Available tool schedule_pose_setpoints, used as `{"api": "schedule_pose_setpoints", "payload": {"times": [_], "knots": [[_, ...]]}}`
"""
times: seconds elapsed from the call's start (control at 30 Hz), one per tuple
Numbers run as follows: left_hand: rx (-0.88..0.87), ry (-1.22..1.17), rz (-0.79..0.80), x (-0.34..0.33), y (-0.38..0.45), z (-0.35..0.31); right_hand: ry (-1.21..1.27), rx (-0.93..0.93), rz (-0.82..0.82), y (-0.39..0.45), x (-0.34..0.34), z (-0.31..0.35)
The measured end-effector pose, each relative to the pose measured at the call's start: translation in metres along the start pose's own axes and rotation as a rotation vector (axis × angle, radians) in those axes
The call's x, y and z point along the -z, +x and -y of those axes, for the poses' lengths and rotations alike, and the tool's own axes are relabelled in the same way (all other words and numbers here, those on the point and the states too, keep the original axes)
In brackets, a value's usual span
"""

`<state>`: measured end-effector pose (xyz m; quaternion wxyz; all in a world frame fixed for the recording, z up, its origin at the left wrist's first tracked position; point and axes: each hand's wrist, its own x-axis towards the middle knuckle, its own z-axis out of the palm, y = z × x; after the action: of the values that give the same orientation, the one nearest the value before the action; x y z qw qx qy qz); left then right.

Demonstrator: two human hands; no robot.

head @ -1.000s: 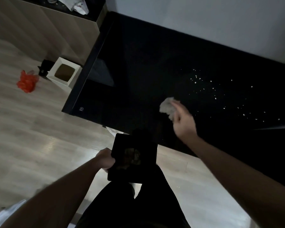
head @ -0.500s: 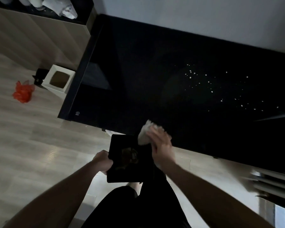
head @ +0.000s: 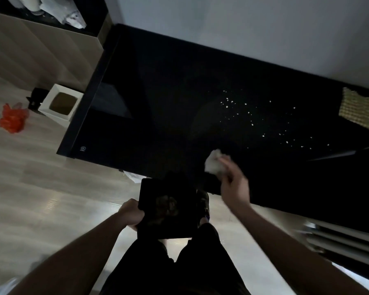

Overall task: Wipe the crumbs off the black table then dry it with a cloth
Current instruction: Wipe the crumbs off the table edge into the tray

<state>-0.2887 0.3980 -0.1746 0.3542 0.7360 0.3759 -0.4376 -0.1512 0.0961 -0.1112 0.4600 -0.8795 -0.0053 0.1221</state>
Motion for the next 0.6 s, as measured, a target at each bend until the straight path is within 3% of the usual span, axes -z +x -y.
{"api": "schedule_pose_setpoints", "payload": {"times": [0.13,0.23,0.4,0.6], "knots": [[0.006,-0.013,0.0,-0.011,-0.001,-0.018,-0.159,-0.049,-0.131,0.075,0.06,-0.019],[0.022,-0.042,-0.005,-0.024,0.002,-0.022,-0.257,-0.112,-0.137,0.123,0.088,-0.042],[0.041,-0.035,-0.049,-0.045,0.004,-0.027,-0.562,-0.124,0.07,0.114,0.065,-0.069],[0.087,-0.11,-0.046,-0.06,-0.003,-0.036,-0.361,0.039,0.358,0.005,-0.005,-0.047]]}}
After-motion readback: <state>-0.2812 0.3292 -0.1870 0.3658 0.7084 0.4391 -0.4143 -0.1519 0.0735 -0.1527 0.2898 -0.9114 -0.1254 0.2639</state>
